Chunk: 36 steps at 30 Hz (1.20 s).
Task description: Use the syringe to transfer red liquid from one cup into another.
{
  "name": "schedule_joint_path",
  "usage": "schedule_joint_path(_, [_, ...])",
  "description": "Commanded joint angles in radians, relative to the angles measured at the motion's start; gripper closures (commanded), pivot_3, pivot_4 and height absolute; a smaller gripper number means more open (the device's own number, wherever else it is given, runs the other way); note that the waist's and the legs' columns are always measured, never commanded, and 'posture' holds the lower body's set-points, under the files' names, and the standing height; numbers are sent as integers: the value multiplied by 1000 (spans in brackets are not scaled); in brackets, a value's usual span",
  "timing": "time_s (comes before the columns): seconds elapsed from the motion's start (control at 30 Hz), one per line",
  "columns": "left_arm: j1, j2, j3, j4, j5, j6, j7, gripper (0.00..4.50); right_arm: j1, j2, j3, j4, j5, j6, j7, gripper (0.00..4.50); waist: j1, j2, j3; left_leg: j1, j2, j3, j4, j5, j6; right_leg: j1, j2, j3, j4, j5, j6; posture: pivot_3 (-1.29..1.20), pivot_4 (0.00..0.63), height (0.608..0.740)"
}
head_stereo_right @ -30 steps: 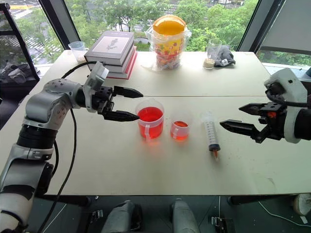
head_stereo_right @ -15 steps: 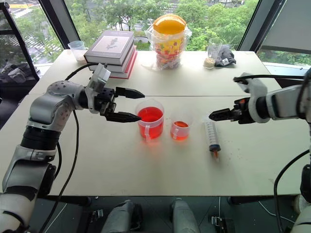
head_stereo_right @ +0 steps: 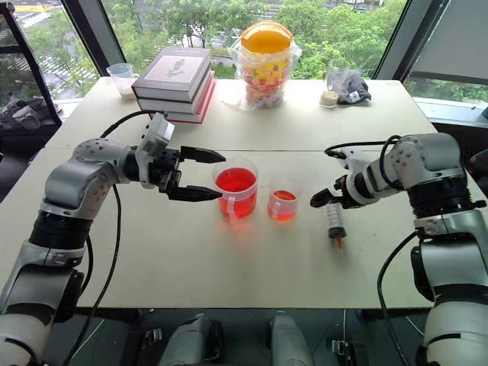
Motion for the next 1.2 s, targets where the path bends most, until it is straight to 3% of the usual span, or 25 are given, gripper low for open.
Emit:
schedule_joint_path(0.03, [-2,10,35,-45,-26,1,9,0,-4,16,-6,-16,-55,6,19,123,1,0,0,0,0,0,0,0,0,0,0,0,0,0,0,0,150,740])
schedule_joint_path(0.27, [-10,7,31,-41,-27,-2,16,0,14,81,1,-9,-185,-1,61,123,-4,0,0,2,0,0,0,0,0,2,0,0,0,0,0,0,150,740])
schedule_joint_path(0.33, [-14,5,30,-38,-26,-4,18,0,17,85,5,-7,-221,-17,78,897,-3,0,0,3,0,0,0,0,0,3,0,0,0,0,0,0,150,740])
schedule_joint_path(0.47, [-17,4,29,-37,-27,-2,19,0,25,79,2,-15,-274,-25,122,2900,-5,0,0,3,0,0,1,0,-1,3,0,0,0,0,0,0,150,740])
schedule_joint_path(0.5, [-17,4,29,-36,-27,-3,20,0,29,78,0,-20,-283,-23,131,3051,-5,0,0,3,0,0,1,0,-1,3,1,0,0,0,0,0,150,740])
schedule_joint_path(0.7, [-32,-2,24,-20,-23,-8,18,0,58,45,-74,-107,-324,1,151,3059,-2,0,0,3,0,0,0,0,-1,3,1,0,0,0,0,0,150,740])
schedule_joint_path(0.8, [-48,3,26,-2,-19,-13,11,0,52,-4,-193,-213,-343,-12,139,3059,5,0,0,2,0,0,0,0,-1,2,0,0,0,0,0,0,150,740])
schedule_joint_path(0.93, [-77,5,29,35,-14,-22,1,0,61,-19,-348,-387,-368,-174,116,3059,3,0,0,0,-1,0,0,0,0,0,0,0,0,0,0,0,150,740])
schedule_joint_path(1.03, [-107,-3,36,69,-18,-25,0,0,60,34,-444,-501,-362,-334,118,3059,-3,0,0,0,0,0,-1,0,0,0,1,-1,0,0,1,0,150,740])
schedule_joint_path(1.2, [-175,-10,46,144,-14,-44,-8,0,70,229,-544,-709,-245,-542,165,3059,-3,0,0,1,1,0,-1,1,-1,0,3,-1,2,0,1,0,150,740])
